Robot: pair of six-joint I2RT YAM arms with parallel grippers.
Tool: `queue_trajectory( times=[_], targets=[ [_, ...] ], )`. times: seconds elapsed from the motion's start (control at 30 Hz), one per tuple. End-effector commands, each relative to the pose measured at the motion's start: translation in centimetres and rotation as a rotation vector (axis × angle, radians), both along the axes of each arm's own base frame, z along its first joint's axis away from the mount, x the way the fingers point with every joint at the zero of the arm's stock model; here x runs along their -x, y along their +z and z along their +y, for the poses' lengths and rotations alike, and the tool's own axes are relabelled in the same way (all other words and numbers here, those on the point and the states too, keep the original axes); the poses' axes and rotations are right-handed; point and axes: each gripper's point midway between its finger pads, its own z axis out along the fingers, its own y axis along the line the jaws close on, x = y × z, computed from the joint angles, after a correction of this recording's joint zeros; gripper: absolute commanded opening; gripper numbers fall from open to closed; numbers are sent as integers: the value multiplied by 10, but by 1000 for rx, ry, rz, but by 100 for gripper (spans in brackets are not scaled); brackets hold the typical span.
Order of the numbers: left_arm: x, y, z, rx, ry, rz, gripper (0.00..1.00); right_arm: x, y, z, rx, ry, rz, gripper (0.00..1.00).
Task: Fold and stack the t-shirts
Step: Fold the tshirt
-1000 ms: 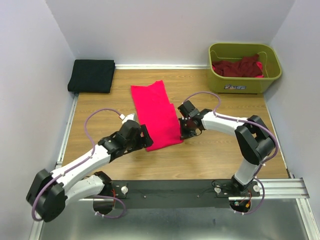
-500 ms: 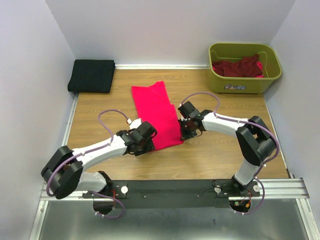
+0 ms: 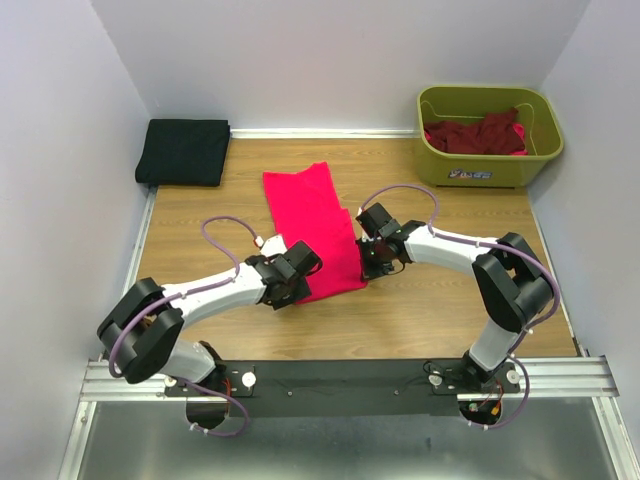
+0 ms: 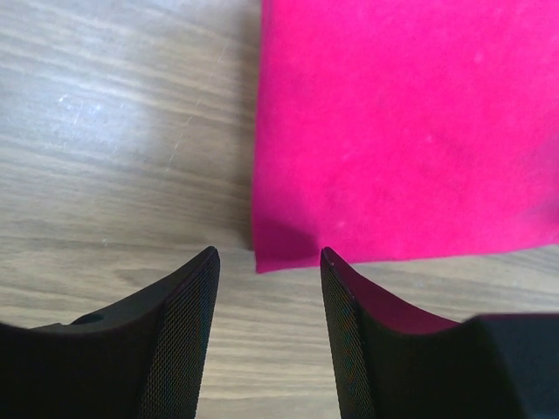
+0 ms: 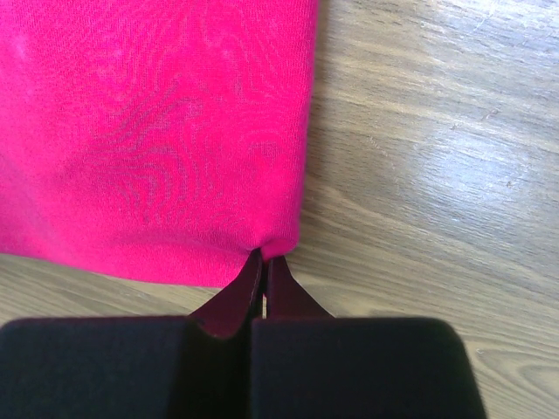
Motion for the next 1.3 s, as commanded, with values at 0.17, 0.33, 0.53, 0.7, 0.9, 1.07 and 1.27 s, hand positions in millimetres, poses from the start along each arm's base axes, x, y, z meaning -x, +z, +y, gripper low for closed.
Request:
queue_trajectory(
  times=[0.17,0.33,0.53,0.7,0.9,1.07,1.27],
  targets=[
    [-3,-16,6,-77,9,11,55,33,-27,-25,102,32,111,1],
    [0,-23,10,-105,0,32,50,34,-26,-25,101,32,110,1],
    [5,-32,6,-123,-34,71,42,34,-25,-25,102,26,107,1],
    [11,-31,2,-101,-38,82,21,34,-21,-21,80,33,110,1],
    [17,-29,2,-119,-46,90,0,43,-19,-23,70,44,135,1],
    [39,-12,-9,-120,-94,114,0,77,-12,-33,47,71,228,1],
    [124,18,-45,-19,-219,228,0,143,11,-57,47,94,336,1]
  ],
)
